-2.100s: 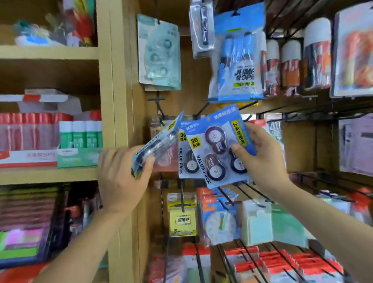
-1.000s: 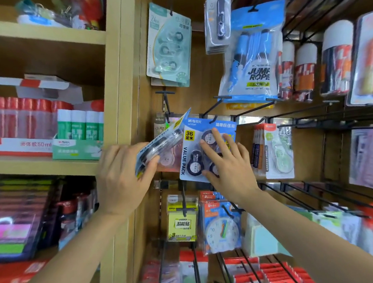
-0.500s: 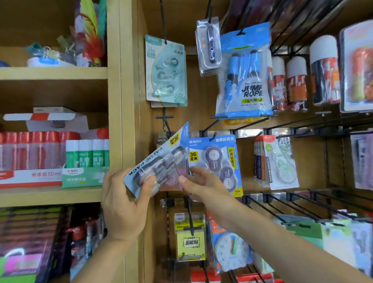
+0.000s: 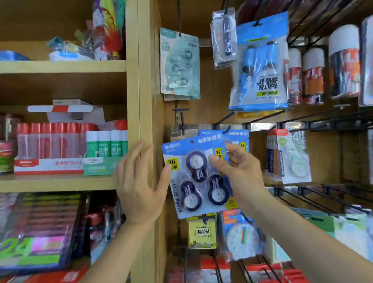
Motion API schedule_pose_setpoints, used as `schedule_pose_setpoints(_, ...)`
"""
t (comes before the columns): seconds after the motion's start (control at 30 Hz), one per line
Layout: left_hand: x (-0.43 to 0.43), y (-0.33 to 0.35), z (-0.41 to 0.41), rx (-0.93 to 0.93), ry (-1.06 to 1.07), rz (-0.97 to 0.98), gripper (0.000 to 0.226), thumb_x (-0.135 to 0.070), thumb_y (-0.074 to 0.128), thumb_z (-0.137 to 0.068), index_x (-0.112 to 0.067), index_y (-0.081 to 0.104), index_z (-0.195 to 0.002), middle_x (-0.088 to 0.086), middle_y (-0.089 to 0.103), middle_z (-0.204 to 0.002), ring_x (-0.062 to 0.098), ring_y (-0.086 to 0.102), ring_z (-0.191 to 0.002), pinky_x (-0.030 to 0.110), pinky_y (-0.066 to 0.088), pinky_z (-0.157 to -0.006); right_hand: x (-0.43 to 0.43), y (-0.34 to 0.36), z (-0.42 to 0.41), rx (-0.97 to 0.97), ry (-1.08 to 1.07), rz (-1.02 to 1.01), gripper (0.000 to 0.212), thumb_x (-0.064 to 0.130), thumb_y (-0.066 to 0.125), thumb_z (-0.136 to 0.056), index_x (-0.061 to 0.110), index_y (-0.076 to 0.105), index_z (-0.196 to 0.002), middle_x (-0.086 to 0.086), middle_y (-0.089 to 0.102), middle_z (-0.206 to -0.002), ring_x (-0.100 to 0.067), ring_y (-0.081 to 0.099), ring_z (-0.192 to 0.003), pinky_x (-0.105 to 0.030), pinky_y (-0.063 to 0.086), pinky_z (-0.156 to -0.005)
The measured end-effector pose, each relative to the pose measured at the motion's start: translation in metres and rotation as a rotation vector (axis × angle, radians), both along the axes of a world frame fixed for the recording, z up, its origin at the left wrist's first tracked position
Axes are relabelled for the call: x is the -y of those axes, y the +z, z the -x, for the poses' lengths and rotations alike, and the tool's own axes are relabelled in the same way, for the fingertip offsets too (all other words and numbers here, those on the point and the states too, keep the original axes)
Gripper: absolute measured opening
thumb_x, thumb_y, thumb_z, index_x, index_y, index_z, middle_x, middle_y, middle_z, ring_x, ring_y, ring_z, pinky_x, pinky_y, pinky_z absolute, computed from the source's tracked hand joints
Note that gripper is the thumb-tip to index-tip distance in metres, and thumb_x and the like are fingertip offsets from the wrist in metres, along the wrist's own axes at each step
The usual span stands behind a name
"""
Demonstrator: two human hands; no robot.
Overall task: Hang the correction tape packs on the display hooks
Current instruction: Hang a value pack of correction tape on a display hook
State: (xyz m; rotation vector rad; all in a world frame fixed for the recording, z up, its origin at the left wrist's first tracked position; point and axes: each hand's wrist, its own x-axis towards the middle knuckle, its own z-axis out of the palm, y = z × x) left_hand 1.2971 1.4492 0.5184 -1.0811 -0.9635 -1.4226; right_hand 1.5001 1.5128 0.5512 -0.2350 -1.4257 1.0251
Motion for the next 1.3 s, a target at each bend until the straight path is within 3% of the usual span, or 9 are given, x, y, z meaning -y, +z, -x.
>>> schedule_pose_setpoints(0.1, 0.0, 0.0, -0.002, 0.031, 0.136, 0.058, 0.046, -0.036, 0.059, -0.096, -0.009, 0.064, -0.132, 0.011, 0.052, -0.149, 0.032, 0.051, -0.133, 0.047, 0.038, -0.109, -0.003, -0.004, -0.02, 0.028, -0.095, -0.058, 0.017, 0.001, 0.072, -0.086, 0.014, 0.063, -0.09, -0.001, 0.075, -0.091, -0.013, 0.068, -0.085, -0.026, 0.053, -0.076)
schedule_pose_setpoints(0.17, -0.001, -0.001, -0.001, 0.029, 0.208, 0.104, 0.045, -0.03, 0.057, -0.094, -0.011, 0.063, -0.135, 0.009, 0.049, -0.153, 0.03, 0.046, -0.138, 0.049, 0.038, -0.11, -0.009, -0.003, -0.033, 0.02, -0.154, -0.057, 0.013, 0.003, 0.072, -0.087, 0.009, 0.063, -0.095, -0.01, 0.075, -0.098, -0.015, 0.068, -0.085, -0.029, 0.055, -0.076)
schedule_pose_setpoints(0.37, -0.004, -0.003, -0.001, 0.034, 0.259, 0.127, 0.048, -0.014, 0.053, -0.089, -0.012, 0.062, -0.136, 0.01, 0.048, -0.154, 0.033, 0.042, -0.14, 0.051, 0.037, -0.11, -0.029, 0.022, -0.056, -0.058, -0.298, -0.047, 0.014, 0.006, 0.07, -0.09, 0.018, 0.064, -0.094, -0.002, 0.076, -0.094, -0.015, 0.07, -0.084, -0.03, 0.056, -0.076)
schedule_pose_setpoints(0.5, -0.004, -0.004, -0.002, 0.032, 0.276, 0.122, 0.05, -0.013, 0.052, -0.09, -0.011, 0.058, -0.14, 0.01, 0.048, -0.154, 0.032, 0.042, -0.14, 0.052, 0.039, -0.109, -0.043, 0.032, -0.053, -0.043, -0.326, -0.008, 0.011, 0.009, 0.069, -0.091, 0.012, 0.063, -0.1, -0.004, 0.076, -0.098, -0.019, 0.072, -0.089, -0.035, 0.058, -0.078)
schedule_pose_setpoints(0.67, -0.006, -0.005, -0.002, 0.033, 0.309, 0.117, 0.05, -0.015, 0.049, -0.092, -0.009, 0.057, -0.142, 0.01, 0.047, -0.155, 0.033, 0.042, -0.141, 0.051, 0.039, -0.109, -0.051, 0.031, -0.048, -0.033, -0.331, 0.012, 0.011, 0.01, 0.07, -0.091, 0.011, 0.063, -0.1, -0.004, 0.075, -0.091, -0.012, 0.068, -0.074, -0.021, 0.053, -0.063)
schedule_pose_setpoints(0.9, -0.006, -0.005, -0.004, 0.035, 0.334, 0.13, 0.05, -0.016, 0.046, -0.094, -0.009, 0.056, -0.142, 0.009, 0.046, -0.156, 0.033, 0.043, -0.141, 0.051, 0.04, -0.107, -0.062, 0.017, -0.041, 0.019, -0.409, 0.07, 0.01, 0.016, 0.072, -0.09, 0.017, 0.061, -0.091, -0.003, 0.074, -0.086, -0.015, 0.066, -0.075, -0.028, 0.052, -0.067)
schedule_pose_setpoints(1.1, -0.006, -0.006, -0.005, 0.049, 0.354, 0.179, 0.053, -0.014, 0.049, -0.091, -0.011, 0.054, -0.144, 0.01, 0.043, -0.158, 0.034, 0.04, -0.143, 0.05, 0.038, -0.108, -0.084, 0.027, -0.029, 0.168, -0.633, 0.122, 0.022, 0.026, 0.078, -0.084, 0.023, 0.058, -0.077, 0.0, 0.07, -0.081, -0.019, 0.068, -0.079, -0.038, 0.057, -0.074)
schedule_pose_setpoints(1.3, -0.004, -0.004, -0.005, 0.071, 0.376, 0.234, 0.053, -0.015, 0.046, -0.091, -0.012, 0.055, -0.143, 0.011, 0.042, -0.158, 0.033, 0.039, -0.144, 0.052, 0.041, -0.106, -0.082, 0.034, -0.04, 0.39, -0.715, 0.09, 0.024, 0.036, 0.078, -0.082, 0.018, 0.062, -0.079, -0.001, 0.069, -0.081, -0.02, 0.064, -0.074, -0.032, 0.052, -0.066)
